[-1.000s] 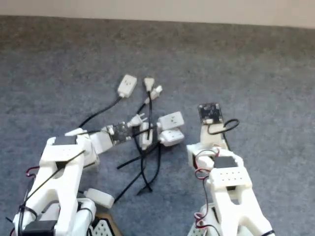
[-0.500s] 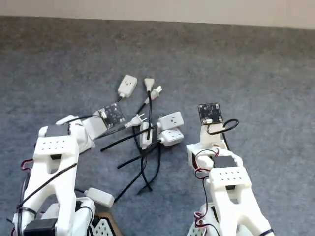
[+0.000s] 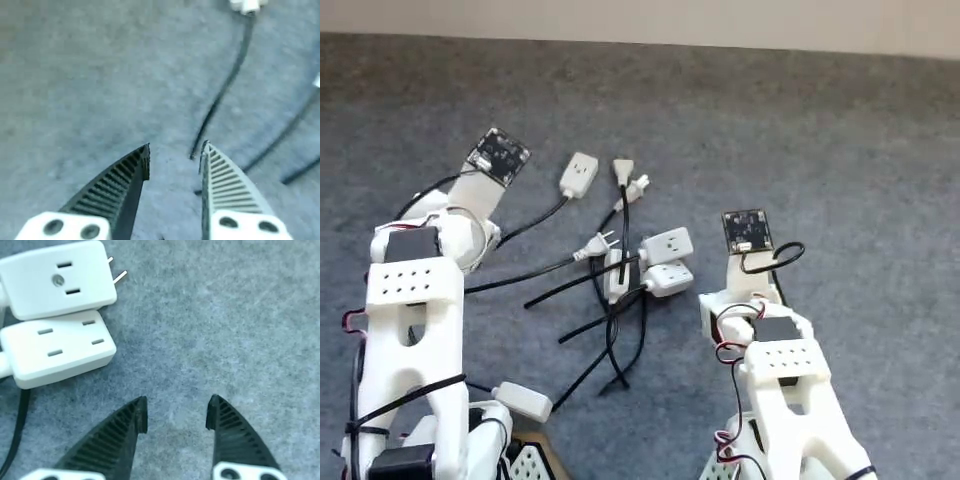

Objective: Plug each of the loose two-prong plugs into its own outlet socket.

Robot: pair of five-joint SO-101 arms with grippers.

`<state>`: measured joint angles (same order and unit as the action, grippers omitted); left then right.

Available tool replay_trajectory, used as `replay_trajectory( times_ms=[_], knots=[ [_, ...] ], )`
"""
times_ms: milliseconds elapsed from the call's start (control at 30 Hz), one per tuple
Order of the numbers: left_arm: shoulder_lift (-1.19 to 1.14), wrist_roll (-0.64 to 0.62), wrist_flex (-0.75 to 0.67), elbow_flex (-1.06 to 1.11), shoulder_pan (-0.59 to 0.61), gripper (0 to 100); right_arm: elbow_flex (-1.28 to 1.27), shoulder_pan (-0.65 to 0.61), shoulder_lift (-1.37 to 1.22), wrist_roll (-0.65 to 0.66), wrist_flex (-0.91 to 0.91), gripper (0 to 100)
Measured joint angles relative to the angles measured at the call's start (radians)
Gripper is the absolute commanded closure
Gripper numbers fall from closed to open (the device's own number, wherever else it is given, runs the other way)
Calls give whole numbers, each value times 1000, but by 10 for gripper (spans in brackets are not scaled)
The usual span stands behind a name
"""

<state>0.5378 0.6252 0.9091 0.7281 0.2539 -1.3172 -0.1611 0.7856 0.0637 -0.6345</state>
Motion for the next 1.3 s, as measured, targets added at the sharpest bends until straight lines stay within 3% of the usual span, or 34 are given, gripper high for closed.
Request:
replay_trajectory(
  times_ms=[133, 433, 733, 900, 1100, 1300],
  knots=[
    [0, 68, 109, 0, -2, 822, 0, 0, 0, 0, 0, 800],
    [0, 448, 554, 46, -8, 822, 0, 0, 0, 0, 0, 800],
    [0, 580, 583, 227, -138, 822, 0, 0, 0, 0, 0, 800],
    [3, 583, 514, 275, -181, 822, 0, 0, 0, 0, 0, 800],
    [3, 572, 275, 377, -183, 825, 0, 0, 0, 0, 0, 800],
    [2, 393, -20, 396, -167, 822, 0, 0, 0, 0, 0, 800]
  ],
)
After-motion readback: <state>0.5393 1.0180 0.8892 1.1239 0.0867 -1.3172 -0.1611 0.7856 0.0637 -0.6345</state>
